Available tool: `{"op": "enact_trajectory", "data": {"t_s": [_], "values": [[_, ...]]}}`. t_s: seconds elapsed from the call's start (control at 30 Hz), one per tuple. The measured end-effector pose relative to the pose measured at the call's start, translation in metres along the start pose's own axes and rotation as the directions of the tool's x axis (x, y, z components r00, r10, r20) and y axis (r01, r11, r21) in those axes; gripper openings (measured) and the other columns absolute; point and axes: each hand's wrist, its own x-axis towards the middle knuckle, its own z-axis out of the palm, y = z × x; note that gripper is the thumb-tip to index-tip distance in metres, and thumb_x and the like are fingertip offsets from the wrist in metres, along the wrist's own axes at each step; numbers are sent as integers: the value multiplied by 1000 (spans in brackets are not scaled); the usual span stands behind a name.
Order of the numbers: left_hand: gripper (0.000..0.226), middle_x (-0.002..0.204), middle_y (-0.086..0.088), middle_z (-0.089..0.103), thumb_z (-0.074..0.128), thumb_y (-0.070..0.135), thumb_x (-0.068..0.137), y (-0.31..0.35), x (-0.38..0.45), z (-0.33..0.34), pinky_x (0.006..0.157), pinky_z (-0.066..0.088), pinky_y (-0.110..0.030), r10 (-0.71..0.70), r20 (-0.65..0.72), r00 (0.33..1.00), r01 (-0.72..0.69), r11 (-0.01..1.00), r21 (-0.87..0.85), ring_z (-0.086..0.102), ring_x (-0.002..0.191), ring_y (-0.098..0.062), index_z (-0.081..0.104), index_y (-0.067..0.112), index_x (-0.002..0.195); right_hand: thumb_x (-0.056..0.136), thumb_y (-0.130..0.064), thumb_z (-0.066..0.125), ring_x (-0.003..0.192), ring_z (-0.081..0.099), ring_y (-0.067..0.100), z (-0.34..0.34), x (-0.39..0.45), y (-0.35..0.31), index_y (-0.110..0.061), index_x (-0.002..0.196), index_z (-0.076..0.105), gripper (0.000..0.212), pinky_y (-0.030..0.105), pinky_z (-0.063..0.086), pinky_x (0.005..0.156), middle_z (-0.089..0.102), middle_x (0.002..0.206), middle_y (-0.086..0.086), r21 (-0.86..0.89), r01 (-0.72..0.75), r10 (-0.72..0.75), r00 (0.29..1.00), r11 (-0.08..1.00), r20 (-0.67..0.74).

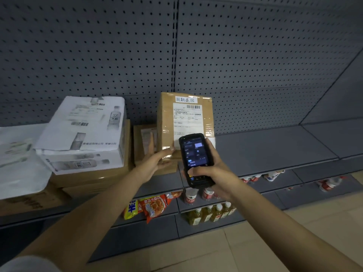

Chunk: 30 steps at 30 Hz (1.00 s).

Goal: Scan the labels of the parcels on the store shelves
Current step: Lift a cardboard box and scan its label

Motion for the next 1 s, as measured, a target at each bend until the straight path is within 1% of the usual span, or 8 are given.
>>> {"op": "enact_trajectory", "data": {"t_s": [0.17, 0.33, 0.4, 0.47, 0.57, 0.67, 0.77, 1.0], "values": [[128, 148, 3, 45, 85, 40, 60, 17, 40, 25, 98, 52, -44, -10, 78, 997, 7, 999, 38, 53, 127, -18, -6, 48, 151, 56, 8, 74, 115, 61, 40, -28, 15, -4, -43, 123, 51, 87, 57, 48, 100, 66, 121, 13, 23, 74, -70, 985, 997, -157], [124, 148, 5, 38, 84, 38, 67, 14, 80, 71, 95, 54, -45, -94, 143, 985, 93, 996, 14, 48, 130, -17, -8, 47, 150, 64, 16, 72, 108, 65, 32, -67, 19, -8, -41, 124, 49, 86, 45, 56, 85, 67, 116, 7, -11, 105, -104, 959, 994, -265], [123, 145, 4, 45, 90, 41, 59, 7, 98, 92, 90, 56, -47, -158, 148, 976, 165, 985, -40, 51, 128, -19, 8, 46, 151, 60, 10, 72, 98, 67, 24, -85, 19, -10, -34, 130, 48, 86, 35, 56, 74, 67, 114, 9, -17, 120, -120, 949, 993, -291], [113, 141, 0, 51, 92, 43, 53, -4, 115, 114, 85, 58, -48, -222, 150, 963, 236, 969, -77, 55, 123, -22, 30, 38, 146, 59, 7, 72, 98, 66, 21, -106, 21, -13, -29, 134, 45, 88, 32, 55, 74, 64, 118, 13, -29, 126, -128, 941, 992, -313], [90, 132, -2, 57, 88, 39, 62, -26, 133, 147, 85, 57, -52, -279, 93, 956, 289, 950, -121, 58, 119, -25, 39, 34, 138, 58, 5, 73, 107, 62, 27, -144, 31, -13, -30, 136, 43, 90, 41, 56, 85, 62, 123, 15, -20, 117, -116, 933, 993, -341], [81, 131, -4, 58, 86, 41, 64, -42, 143, 167, 81, 59, -45, -341, 51, 939, 344, 929, -132, 58, 118, -25, 44, 31, 133, 57, 4, 74, 113, 60, 34, -178, 43, -12, -31, 134, 45, 89, 53, 51, 94, 62, 124, 14, -14, 98, -97, 933, 995, -347], [68, 129, -6, 54, 80, 35, 73, -56, 161, 186, 87, 57, -48, -379, -19, 925, 372, 916, -152, 55, 119, -28, 38, 33, 127, 57, 5, 74, 109, 61, 37, -217, 58, -14, -32, 129, 49, 85, 62, 49, 95, 64, 121, 14, -10, 65, -65, 942, 998, -328], [79, 127, -13, 57, 81, 39, 68, -82, 192, 214, 69, 59, -41, -488, -108, 866, 433, 840, -326, 57, 115, -29, 44, 23, 136, 57, 5, 73, 99, 62, 29, -272, 85, -9, -29, 129, 48, 84, 49, 55, 85, 63, 115, 16, 4, -38, 38, 965, 999, -259]]}}
